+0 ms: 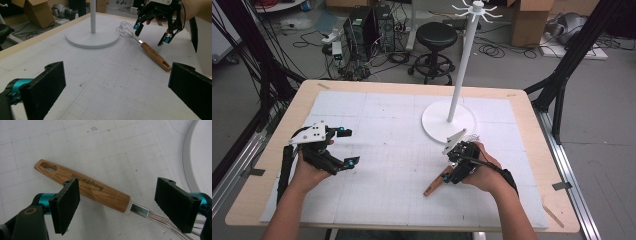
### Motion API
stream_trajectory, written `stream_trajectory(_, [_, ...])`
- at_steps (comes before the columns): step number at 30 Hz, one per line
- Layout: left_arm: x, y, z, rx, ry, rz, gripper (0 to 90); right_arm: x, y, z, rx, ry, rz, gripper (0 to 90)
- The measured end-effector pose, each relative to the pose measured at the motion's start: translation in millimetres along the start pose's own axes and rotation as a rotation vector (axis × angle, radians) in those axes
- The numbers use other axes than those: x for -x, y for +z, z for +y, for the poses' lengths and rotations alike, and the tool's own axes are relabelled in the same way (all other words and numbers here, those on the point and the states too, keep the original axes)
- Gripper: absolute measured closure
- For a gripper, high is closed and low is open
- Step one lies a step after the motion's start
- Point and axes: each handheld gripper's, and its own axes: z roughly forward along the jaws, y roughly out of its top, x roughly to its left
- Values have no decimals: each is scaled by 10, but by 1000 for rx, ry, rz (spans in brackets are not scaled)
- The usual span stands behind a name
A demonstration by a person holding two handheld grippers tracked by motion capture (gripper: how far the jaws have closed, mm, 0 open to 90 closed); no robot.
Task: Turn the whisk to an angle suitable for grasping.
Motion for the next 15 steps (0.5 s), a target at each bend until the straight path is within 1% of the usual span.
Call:
stream_trajectory(3, [8,7,-1,0,1,-1,17,4,2,14,-14,-7,-2,195])
stream_trajectory(5, [7,8,-2,-1,1,-1,17,-1,14,31,-22,-13,6,196])
stream_trajectory(7, [1,5,-3,-2,1,2,17,-4,37,65,-53,-31,4,196])
stream_trajectory(10, [-1,-2,1,4,3,2,17,-8,56,79,-61,-37,12,198])
stream_trajectory(12, [-2,-2,1,2,3,2,17,-2,81,88,-74,-51,26,232])
stream_trajectory(13, [-2,-1,0,0,3,1,17,4,126,83,-97,-61,41,252])
stream_trajectory(14, [2,3,-2,-1,2,2,17,4,126,83,-97,-61,41,252])
stream_trajectory(15, [6,5,-2,-1,0,2,17,14,184,65,-132,-59,52,240])
